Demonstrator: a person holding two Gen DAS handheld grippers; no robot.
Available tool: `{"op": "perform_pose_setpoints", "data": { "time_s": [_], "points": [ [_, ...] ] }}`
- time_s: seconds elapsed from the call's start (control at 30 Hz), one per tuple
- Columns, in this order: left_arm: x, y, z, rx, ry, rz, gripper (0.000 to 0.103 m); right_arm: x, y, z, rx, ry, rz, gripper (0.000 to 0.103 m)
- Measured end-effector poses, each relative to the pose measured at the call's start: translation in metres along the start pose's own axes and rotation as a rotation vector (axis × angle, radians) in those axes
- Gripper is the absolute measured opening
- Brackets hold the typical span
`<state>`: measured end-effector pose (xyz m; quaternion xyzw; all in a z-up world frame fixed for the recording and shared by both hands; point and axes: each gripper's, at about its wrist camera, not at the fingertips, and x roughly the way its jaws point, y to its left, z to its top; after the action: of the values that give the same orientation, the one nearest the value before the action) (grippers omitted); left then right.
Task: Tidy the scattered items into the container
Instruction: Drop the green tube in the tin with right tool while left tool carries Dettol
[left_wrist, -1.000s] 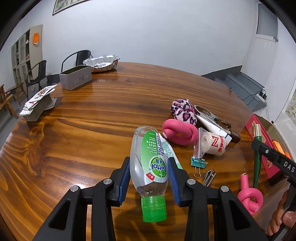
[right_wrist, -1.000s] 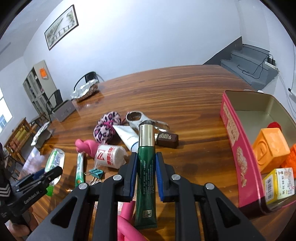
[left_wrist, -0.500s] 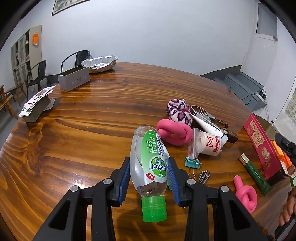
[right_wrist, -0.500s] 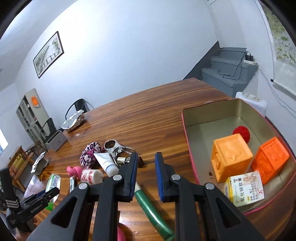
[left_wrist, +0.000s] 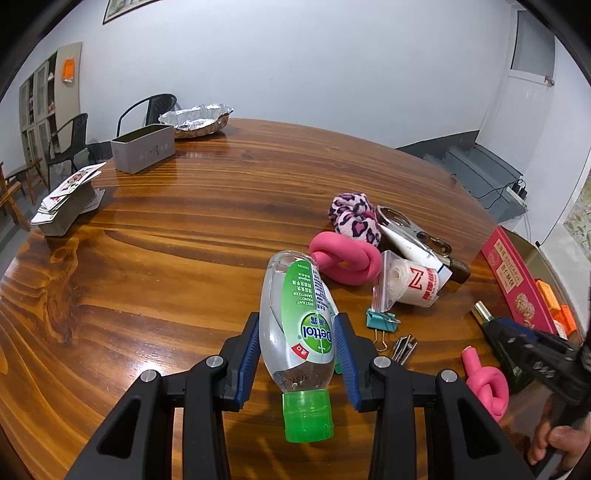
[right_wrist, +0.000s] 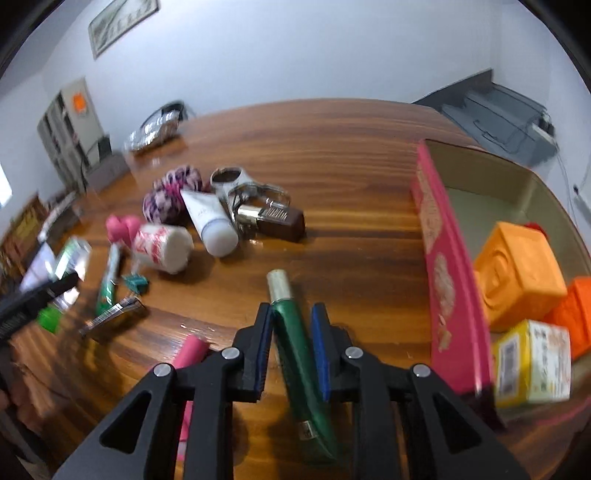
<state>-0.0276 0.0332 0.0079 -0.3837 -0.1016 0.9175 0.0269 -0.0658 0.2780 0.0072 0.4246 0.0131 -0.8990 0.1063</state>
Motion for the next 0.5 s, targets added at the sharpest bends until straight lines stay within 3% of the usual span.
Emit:
{"op": "perform_pose_setpoints", "data": {
  "time_s": [0.1,0.33,0.5],
  "points": [
    [-0.002,0.002,0.001,-0.008,-0.008,-0.001,0.040,0.003,0.005,0.000,-0.021,-0.005,-0.028,0.019],
    [-0.003,0.002,0.002,-0.008,-0.009,-0.011,0.040,-0.030,0.000,-0.003,0.041,-0.129,0.084,0.019],
    [-0.005,0.000,0.004,-0.011,-0.008,-0.016,0.040,-0.058,-0.017,-0.001,0.123,-0.219,0.101,0.019]
  ]
}}
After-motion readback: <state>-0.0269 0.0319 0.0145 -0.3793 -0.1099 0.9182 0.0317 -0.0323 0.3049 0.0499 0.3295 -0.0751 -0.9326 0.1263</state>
